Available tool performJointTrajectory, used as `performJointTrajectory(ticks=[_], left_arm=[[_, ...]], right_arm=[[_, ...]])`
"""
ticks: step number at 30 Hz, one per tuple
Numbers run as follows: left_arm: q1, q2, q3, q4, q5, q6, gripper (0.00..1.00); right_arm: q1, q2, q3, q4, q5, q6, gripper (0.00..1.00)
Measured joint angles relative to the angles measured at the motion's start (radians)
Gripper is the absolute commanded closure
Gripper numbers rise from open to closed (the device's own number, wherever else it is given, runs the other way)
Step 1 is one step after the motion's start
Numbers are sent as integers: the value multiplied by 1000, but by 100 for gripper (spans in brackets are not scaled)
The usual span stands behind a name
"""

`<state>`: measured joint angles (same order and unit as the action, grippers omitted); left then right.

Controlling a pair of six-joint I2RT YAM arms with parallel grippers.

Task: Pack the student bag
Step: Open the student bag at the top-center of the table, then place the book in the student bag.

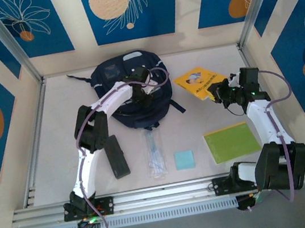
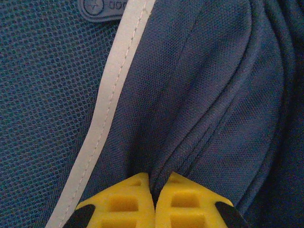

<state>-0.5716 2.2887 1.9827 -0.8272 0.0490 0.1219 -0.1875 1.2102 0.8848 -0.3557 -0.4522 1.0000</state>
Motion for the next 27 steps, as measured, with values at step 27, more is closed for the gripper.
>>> performJointTrajectory(ticks=[27], left_arm=[[144, -35, 285, 127, 590, -671, 100]], right_arm=[[388, 177, -28, 244, 127, 48, 100]])
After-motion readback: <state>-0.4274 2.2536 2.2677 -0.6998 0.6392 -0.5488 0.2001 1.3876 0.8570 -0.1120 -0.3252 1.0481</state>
